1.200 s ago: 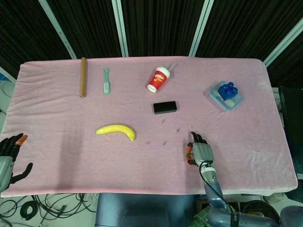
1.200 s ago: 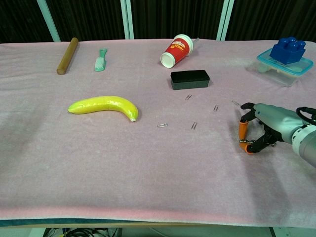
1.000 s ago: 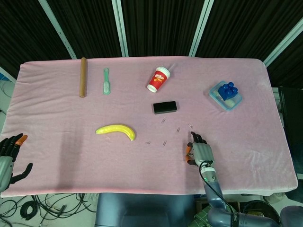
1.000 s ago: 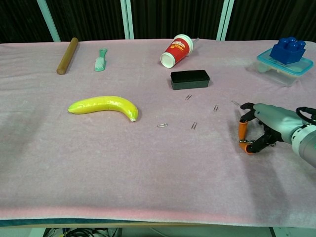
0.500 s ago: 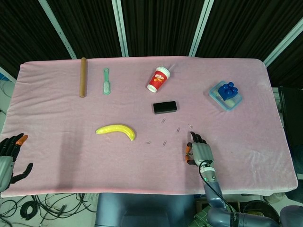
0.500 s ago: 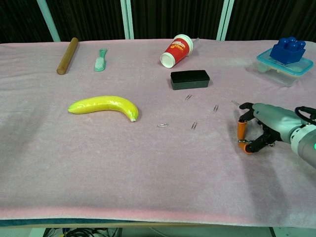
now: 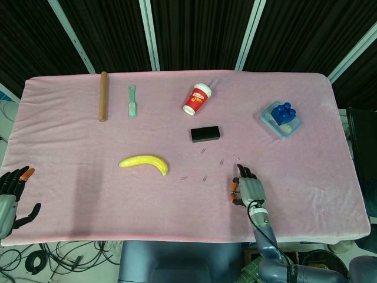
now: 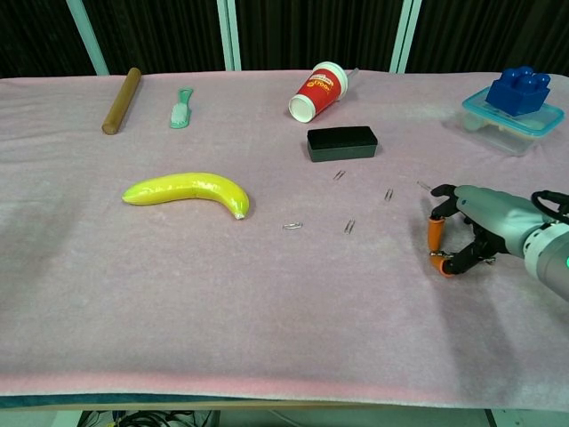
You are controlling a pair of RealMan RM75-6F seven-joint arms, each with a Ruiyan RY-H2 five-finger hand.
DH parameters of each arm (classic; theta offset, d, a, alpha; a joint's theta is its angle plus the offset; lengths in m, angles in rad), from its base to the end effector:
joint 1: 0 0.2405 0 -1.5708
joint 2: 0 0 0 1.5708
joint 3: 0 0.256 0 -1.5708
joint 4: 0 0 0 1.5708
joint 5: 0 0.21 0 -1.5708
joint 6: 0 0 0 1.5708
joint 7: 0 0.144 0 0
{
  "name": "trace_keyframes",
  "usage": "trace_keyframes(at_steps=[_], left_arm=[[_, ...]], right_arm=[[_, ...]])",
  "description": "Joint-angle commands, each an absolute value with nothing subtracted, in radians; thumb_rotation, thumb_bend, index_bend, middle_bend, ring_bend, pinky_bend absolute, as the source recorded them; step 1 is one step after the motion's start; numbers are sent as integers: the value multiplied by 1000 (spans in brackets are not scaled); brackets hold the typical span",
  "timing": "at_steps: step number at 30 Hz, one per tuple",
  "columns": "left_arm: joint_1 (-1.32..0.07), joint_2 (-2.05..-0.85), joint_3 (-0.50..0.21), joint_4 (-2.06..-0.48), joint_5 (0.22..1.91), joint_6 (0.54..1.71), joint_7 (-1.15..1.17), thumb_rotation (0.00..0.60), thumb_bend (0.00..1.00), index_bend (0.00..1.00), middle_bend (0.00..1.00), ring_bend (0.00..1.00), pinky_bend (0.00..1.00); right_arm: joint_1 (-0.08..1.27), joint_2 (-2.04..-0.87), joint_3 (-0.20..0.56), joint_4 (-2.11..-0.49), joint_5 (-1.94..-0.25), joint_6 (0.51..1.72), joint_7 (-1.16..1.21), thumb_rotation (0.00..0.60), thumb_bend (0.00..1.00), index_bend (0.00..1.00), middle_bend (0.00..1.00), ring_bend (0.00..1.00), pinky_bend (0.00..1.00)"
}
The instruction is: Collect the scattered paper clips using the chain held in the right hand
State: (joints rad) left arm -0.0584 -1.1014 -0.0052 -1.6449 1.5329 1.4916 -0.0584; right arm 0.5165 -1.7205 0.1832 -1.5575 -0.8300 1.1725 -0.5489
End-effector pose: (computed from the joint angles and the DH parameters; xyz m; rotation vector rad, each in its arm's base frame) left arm -0.3093 0.1629 0.1547 -1.3921 -0.9923 -0.9340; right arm -0.1974 -0.2783 -0.0512 1.5137 -1.2911 0.7347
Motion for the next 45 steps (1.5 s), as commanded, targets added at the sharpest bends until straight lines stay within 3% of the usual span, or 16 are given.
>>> trace_keyframes(at_steps=[1,45], left_arm=[[-58,-1102,-5,-1645,1533,1492,-58,600,357,103,38,0,0],[-57,-1102,-5,-1645,1534,1495,-59,600,357,104,38,0,0]], right_arm=[[516,-1719,183,-1558,-829,1172,-549,600,312,557,0,0,169],[525,-1570,260,-1767,-854,1199,-483,600,322,577,0,0,169]])
